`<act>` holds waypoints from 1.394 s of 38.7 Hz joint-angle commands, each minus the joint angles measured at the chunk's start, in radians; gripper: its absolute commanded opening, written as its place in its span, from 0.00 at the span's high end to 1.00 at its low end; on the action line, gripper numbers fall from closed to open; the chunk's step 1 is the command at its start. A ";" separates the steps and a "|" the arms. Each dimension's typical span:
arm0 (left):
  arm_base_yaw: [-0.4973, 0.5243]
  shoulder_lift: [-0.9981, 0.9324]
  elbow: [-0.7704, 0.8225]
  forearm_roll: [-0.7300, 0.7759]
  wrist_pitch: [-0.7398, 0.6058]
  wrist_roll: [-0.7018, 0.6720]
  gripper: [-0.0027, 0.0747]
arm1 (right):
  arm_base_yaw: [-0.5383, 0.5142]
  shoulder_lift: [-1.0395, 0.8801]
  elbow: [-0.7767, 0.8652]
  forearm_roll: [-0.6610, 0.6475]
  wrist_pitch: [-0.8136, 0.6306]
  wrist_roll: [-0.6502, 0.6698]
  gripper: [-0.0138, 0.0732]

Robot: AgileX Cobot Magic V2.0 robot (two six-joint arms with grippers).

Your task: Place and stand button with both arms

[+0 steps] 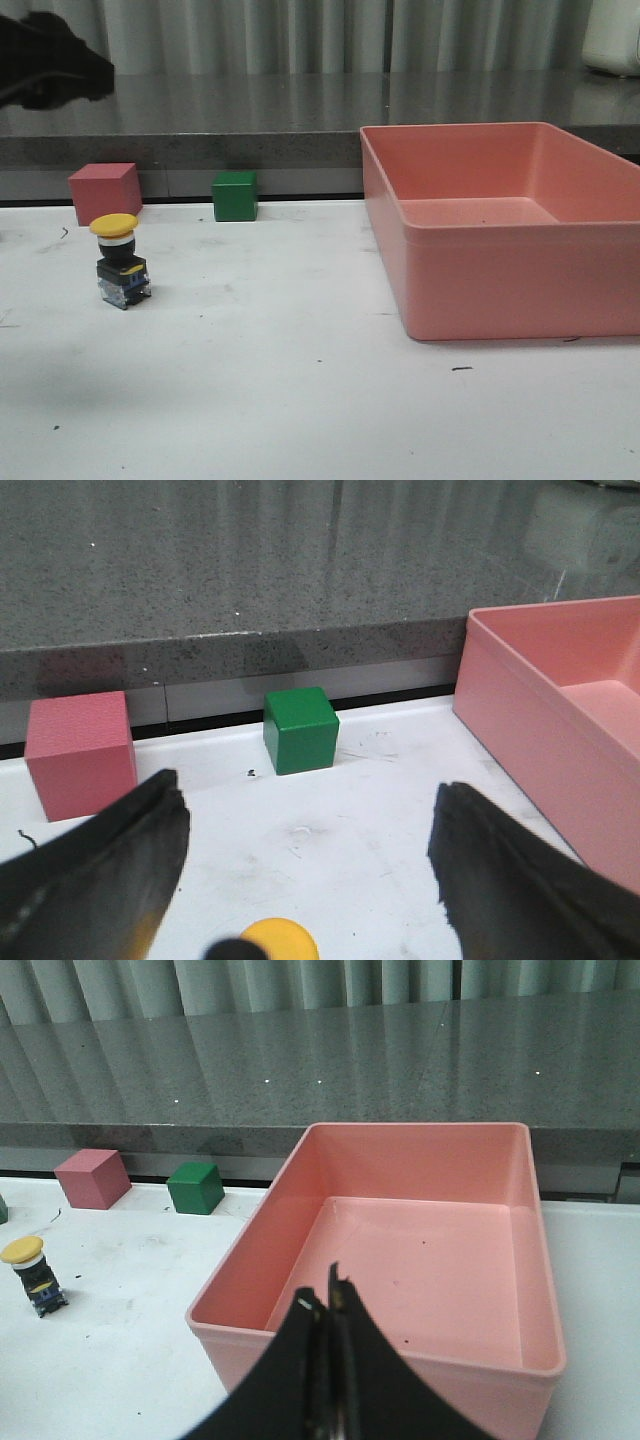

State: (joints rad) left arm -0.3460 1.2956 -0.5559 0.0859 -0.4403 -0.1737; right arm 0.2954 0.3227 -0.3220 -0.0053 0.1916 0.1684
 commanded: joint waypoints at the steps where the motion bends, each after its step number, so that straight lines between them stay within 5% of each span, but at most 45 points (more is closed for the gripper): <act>1: 0.004 -0.152 -0.020 -0.009 0.087 0.002 0.37 | -0.006 0.004 -0.028 -0.015 -0.087 -0.008 0.92; 14: 0.004 -0.549 -0.020 -0.009 0.582 0.002 0.99 | -0.006 0.004 -0.028 -0.015 -0.087 -0.008 0.92; 29: 0.004 -0.890 -0.020 0.011 0.889 0.002 0.99 | -0.006 0.004 -0.028 -0.015 -0.087 -0.008 0.92; 54: 0.004 -1.061 -0.020 0.011 0.908 0.002 0.99 | -0.006 0.004 -0.028 -0.015 -0.087 -0.008 0.92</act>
State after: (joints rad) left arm -0.3460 0.2245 -0.5490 0.0925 0.5387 -0.1737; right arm 0.2954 0.3227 -0.3220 -0.0053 0.1916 0.1684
